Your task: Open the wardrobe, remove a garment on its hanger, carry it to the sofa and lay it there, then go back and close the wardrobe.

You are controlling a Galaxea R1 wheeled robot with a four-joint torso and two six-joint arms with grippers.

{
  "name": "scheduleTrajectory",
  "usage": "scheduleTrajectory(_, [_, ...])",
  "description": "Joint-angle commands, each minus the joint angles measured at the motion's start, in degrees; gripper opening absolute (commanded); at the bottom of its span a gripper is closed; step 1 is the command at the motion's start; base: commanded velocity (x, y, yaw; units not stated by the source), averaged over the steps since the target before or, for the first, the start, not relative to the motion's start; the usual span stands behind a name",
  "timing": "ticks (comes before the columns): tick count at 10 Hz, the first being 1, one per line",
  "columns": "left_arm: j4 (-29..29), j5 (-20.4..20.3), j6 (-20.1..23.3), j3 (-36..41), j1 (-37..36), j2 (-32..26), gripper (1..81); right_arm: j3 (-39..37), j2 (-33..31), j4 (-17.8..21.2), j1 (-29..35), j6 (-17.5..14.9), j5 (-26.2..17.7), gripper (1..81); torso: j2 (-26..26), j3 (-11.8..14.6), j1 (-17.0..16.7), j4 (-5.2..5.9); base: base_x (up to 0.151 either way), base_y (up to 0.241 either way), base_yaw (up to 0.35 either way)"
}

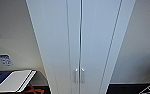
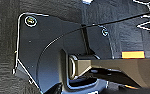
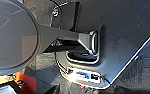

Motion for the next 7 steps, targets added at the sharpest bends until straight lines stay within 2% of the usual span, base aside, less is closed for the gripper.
scheduleTrajectory(1, [0.9,3.0,0.1,0.8,-1.3,-1.2,81.1,0.9,-1.8,-0.6,1.3,-0.2,-3.0,81.1,0.0,0.0,0.0,0.0,0.0,0.0,0.0])
scheduleTrajectory(2, [0.9,3.0,0.1,1.0,-1.3,-1.3,81.1,0.9,-1.8,-0.2,1.6,-0.3,-1.3,81.1,0.0,0.0,0.0,0.0,0.0,0.0,0.0])
scheduleTrajectory(4, [0.9,3.0,0.0,2.4,-1.4,-2.4,81.1,3.0,-2.9,0.0,3.4,-0.2,-1.8,81.1,0.0,0.0,0.0,0.0,0.0,0.0,0.0])
scheduleTrajectory(7, [0.8,3.2,-0.3,11.0,-4.7,-9.0,81.1,15.1,-10.9,0.0,8.2,0.2,-1.5,81.1,0.0,0.0,0.0,0.0,0.0,0.0,0.0])
